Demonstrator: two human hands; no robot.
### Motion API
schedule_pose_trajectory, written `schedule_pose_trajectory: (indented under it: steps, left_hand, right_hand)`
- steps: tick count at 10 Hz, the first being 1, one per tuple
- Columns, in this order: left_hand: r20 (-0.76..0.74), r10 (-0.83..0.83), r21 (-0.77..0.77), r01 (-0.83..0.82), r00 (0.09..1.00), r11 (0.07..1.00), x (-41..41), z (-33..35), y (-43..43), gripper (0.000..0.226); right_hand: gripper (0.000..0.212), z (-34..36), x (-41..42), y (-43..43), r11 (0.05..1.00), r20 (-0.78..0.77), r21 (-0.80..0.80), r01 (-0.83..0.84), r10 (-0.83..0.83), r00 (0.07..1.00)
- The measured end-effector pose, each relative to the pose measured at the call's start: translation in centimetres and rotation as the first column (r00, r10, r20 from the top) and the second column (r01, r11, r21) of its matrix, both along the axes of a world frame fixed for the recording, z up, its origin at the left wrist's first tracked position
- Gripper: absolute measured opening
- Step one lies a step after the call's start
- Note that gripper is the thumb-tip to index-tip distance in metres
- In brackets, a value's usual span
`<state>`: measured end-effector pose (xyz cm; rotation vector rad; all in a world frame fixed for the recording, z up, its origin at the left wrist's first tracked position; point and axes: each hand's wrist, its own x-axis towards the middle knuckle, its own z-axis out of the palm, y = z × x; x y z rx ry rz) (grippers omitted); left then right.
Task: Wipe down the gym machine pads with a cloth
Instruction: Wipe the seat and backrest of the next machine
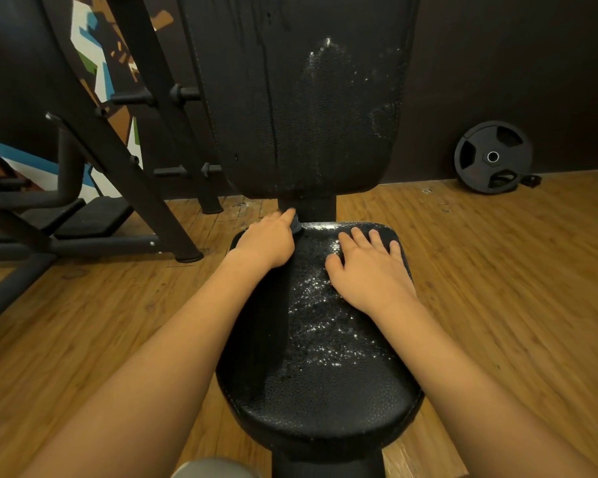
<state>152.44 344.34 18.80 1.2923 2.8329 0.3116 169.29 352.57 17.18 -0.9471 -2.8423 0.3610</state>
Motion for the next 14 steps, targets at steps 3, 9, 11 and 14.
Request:
schedule_pose_trajectory:
  steps: [3,9,11,14]
  left_hand:
    - [0.053,-0.024,0.024,0.023,0.998,0.999,1.8,-0.2,-2.7,0.053]
    - [0.031,-0.045,0.017,0.044,0.999,0.999,1.9,0.1,-2.0,0.051]
    - [0.048,-0.071,0.061,0.068,0.996,0.996,2.8,-0.3,-3.7,0.048]
    - [0.06,-0.024,0.073,0.019,0.998,0.997,2.7,0.0,-2.7,0.047]
  right_hand:
    - [0.062,-0.1,-0.1,0.2,1.0,0.002,0.01,-0.001,0.001,1.0]
    - [0.062,-0.1,0.0,0.1,1.0,0.002,0.01,0.001,-0.001,1.0]
    - [0.062,0.0,0.1,0.0,1.0,-0.005,0.008,0.001,-0.001,1.0]
    - [0.062,-0.1,0.0,0.1,1.0,-0.003,0.01,0.004,-0.004,1.0]
